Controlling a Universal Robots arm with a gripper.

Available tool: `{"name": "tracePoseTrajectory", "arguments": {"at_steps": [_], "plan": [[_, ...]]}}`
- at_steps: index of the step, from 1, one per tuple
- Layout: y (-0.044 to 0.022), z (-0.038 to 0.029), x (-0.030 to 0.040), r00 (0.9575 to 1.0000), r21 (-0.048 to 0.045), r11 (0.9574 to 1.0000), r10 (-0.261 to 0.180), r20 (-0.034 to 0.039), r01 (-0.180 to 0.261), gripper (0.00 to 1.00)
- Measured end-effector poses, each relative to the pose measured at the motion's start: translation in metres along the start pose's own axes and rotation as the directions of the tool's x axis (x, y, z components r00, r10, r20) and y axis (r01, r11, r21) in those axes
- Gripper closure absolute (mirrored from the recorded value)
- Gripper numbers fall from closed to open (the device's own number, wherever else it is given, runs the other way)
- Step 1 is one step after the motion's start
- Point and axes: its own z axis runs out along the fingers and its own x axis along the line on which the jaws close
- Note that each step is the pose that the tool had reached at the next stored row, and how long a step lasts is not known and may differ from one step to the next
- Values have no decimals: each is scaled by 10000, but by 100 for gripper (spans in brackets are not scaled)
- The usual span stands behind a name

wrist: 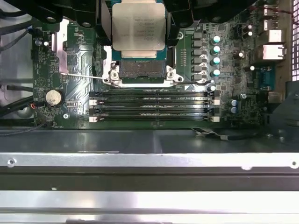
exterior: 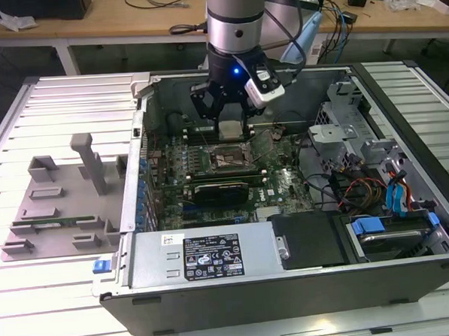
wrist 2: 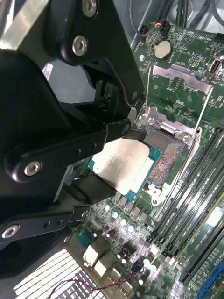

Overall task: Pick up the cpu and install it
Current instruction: 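Pick up the cpu and move it towards the insertion slot, then place the cpu into insertion slot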

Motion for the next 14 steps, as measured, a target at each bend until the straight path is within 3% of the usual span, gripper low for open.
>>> {"name": "tracePoseTrajectory", "arguments": {"at_steps": [4,14], "plan": [[-3,69,0,10000,0,10000,-55,-3,55,45],[-3,79,1,10000,0,10000,-58,-3,58,45]]}}
